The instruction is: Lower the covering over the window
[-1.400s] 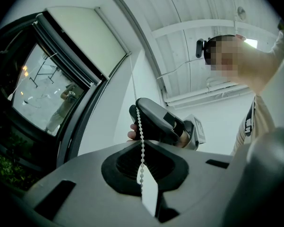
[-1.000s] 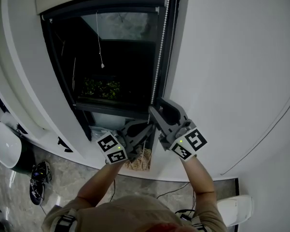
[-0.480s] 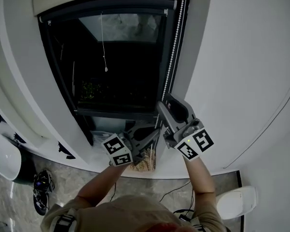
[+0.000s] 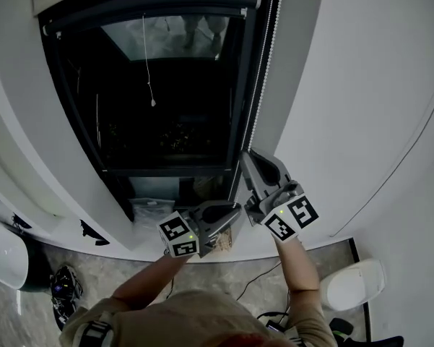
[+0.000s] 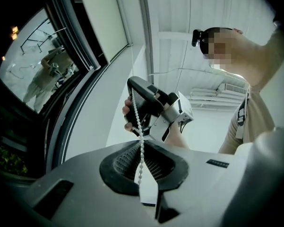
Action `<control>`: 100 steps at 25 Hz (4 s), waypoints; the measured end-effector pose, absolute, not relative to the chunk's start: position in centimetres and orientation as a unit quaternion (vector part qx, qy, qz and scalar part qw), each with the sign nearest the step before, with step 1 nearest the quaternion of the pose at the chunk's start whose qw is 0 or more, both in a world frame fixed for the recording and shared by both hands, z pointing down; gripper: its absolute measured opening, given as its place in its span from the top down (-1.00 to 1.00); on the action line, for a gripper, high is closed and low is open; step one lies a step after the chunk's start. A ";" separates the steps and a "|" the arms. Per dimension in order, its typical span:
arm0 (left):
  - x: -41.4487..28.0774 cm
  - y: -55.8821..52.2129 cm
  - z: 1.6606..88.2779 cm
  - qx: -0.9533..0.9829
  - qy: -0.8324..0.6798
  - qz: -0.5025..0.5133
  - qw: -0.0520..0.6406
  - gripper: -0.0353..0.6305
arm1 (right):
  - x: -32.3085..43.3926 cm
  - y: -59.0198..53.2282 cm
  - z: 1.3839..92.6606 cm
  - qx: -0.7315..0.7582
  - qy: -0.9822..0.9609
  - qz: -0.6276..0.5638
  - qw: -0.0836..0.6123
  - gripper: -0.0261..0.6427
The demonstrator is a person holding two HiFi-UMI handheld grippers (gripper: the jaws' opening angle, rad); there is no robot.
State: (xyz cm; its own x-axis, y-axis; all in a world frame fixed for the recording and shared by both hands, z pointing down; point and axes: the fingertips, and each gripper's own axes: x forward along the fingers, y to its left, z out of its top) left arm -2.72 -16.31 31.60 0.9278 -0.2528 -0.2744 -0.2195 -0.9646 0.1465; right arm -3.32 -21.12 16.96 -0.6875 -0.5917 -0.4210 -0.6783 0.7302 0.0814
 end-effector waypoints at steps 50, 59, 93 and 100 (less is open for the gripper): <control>-4.3 -20.5 16.2 0.964 -0.193 -0.164 -0.079 0.82 | 1.9 -17.4 23.6 -0.363 0.899 0.120 0.212 0.50; -4.6 -19.6 15.7 0.963 -0.187 -0.184 -0.061 0.82 | 2.6 -16.0 25.0 -0.383 0.898 0.103 0.192 0.50; -3.1 -16.0 25.4 0.968 -0.198 -0.153 0.014 0.82 | -0.4 -15.3 14.7 -0.300 0.920 0.136 0.211 0.50; -3.6 -15.4 25.7 0.970 -0.182 -0.159 0.021 0.82 | -1.3 -14.7 15.0 -0.299 0.918 0.142 0.220 0.50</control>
State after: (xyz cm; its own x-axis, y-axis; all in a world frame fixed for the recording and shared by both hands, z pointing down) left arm -3.55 -15.38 25.67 0.8830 -0.3604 -0.3007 -0.3473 -0.9326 0.0978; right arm -1.32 -14.75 15.02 -0.7246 -0.4865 -0.4881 -0.6116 0.7804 0.1302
